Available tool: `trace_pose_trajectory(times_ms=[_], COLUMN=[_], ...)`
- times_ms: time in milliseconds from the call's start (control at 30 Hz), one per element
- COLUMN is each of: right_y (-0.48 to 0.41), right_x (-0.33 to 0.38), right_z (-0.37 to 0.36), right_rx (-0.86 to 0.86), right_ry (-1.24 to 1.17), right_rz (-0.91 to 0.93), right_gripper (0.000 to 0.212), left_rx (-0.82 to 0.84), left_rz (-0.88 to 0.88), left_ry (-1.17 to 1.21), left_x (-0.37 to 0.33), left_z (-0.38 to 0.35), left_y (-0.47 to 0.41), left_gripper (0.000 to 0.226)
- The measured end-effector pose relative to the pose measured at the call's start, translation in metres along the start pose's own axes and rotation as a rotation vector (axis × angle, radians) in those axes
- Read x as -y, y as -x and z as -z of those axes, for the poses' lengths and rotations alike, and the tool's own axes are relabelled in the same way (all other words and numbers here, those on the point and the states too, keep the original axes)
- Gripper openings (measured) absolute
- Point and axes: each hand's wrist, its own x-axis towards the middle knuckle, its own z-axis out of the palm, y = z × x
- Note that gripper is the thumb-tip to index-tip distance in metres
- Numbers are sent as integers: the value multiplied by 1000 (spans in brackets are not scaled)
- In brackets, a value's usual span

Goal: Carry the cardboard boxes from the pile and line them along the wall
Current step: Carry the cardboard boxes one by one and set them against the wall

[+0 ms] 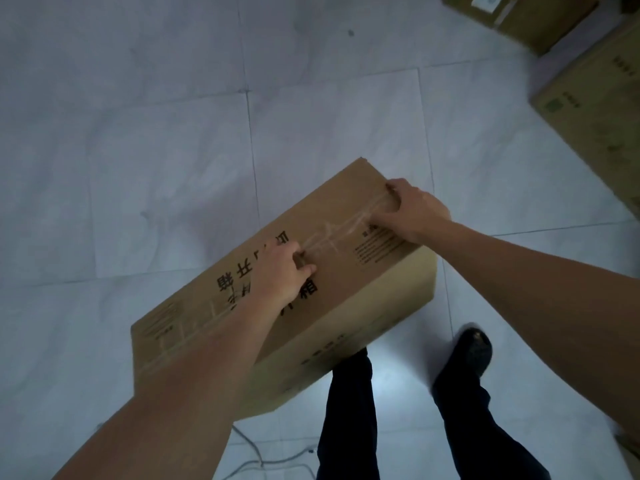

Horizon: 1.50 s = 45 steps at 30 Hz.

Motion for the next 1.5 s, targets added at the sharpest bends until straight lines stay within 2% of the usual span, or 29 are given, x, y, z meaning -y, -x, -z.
trace_pose_trajectory(times_ms=[100, 167, 233, 333, 433, 500, 567, 667, 800, 900, 1000, 1067, 1133, 1167, 1233, 1333, 1500], right_y=[2, 5, 6, 4, 4, 4, 4, 1, -6, -4, -4, -2, 1, 4, 10, 29, 57], right_x=[-2, -10, -22, -54, -83, -94, -102, -120, -134, -139, -147, -149, -156, -156, -152, -140, -156], right_z=[-2, -1, 2, 10, 15, 14, 16, 24, 32, 37, 44, 52, 55, 58, 55, 57, 98], right_rx=[15, 57, 73, 80, 181, 207, 212, 230, 224, 145, -38, -141, -156, -117, -8, 61, -29], right_ry=[-71, -113, -154, -278, -470, -542, -588, -613, -621, -628, -497, -172, 79, 101, 61, -29, -178], right_rz=[-56, -89, -130, -246, -363, -378, -371, -369, -377, -361, -363, -394, -434, -438, -378, -327, -381], right_gripper=[94, 94, 89, 75, 76, 71, 61, 57, 73, 78, 74, 61, 53, 58, 81, 105, 85], left_rx=[-12, 9, 7, 20, 56, 86, 100, 17, -115, -197, -196, -167, -109, -70, 11, 59, 46], left_rz=[1, 46, 163, 320, 265, 267, 324, 478, 711, 815, 789, 700, 599, 541, 449, 295, 66], left_ry=[40, 62, 39, -41, -137, -186, -224, -208, -222, 58, 318, 317, 362, 391, 418, 390, 436], left_x=[6, 19, 36, 67, 68, 58, 60, 80, 110, 117, 94, 67, 32, 9, -36, -108, -199], left_z=[3, 9, 20, 28, 31, 40, 51, 56, 68, 80, 89, 99, 104, 108, 105, 93, 71], left_y=[1, -4, -12, -21, -35, -51, -65, -74, -49, -32, -24, -17, -15, -12, -8, 5, 29], left_gripper=[47, 66, 84, 91, 100, 105, 107, 127, 106, 100, 89, 91, 82, 72, 55, 47, 31])
